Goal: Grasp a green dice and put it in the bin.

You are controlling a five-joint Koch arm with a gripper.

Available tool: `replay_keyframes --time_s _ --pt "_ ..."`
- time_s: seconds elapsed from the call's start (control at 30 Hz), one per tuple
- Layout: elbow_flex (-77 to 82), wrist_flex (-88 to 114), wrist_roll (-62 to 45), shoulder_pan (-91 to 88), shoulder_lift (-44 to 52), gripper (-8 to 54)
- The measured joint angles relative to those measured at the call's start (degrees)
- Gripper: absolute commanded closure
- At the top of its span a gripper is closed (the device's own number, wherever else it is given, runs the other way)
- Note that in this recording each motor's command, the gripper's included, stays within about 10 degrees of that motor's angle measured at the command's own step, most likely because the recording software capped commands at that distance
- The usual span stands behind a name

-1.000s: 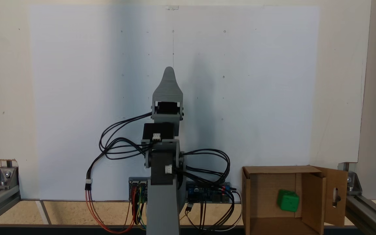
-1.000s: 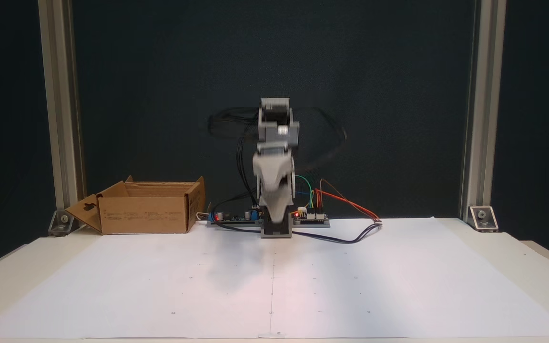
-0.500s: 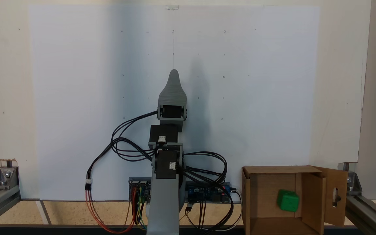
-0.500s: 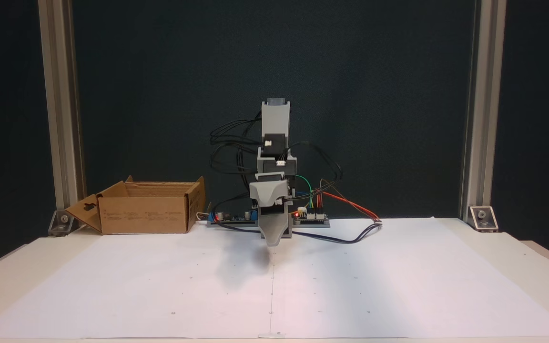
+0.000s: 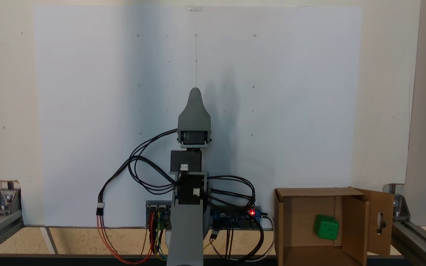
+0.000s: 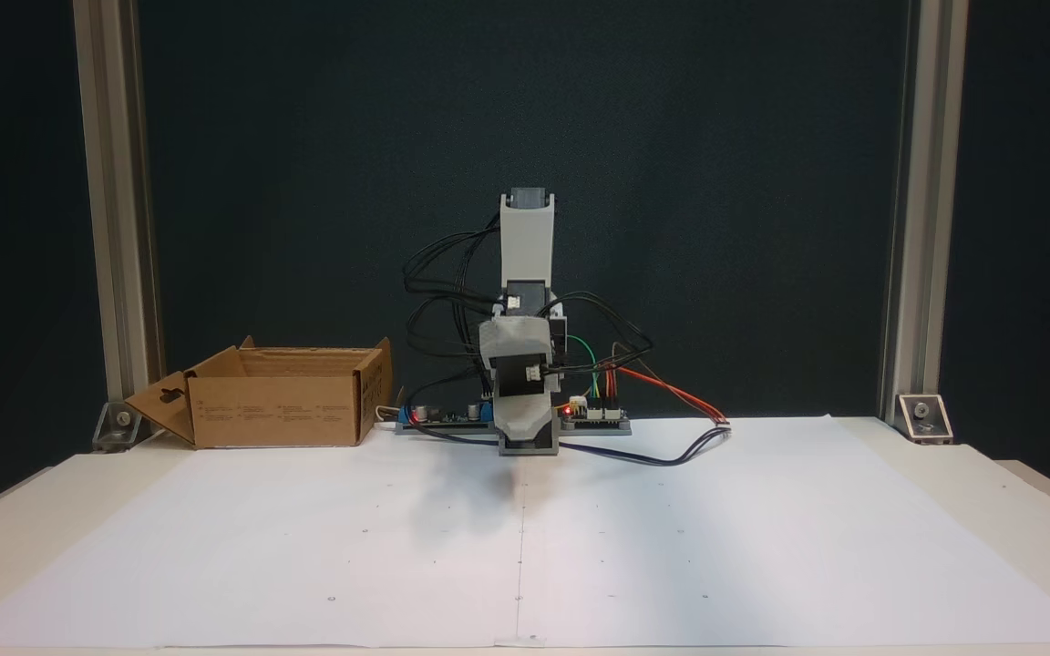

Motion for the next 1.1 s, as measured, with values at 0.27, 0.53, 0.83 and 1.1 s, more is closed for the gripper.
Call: replay_keyframes --time_s 0.27,0.53,0.83,1.1 --pt "3.0 -12.8 -2.0 0.0 0.0 0.7" --pt "3.0 -12.8 -2.0 0.0 0.0 0.7" --pt "3.0 -12.8 -2.0 0.0 0.0 0.6" --pt "3.0 -12.8 -2.0 0.0 0.0 0.6"
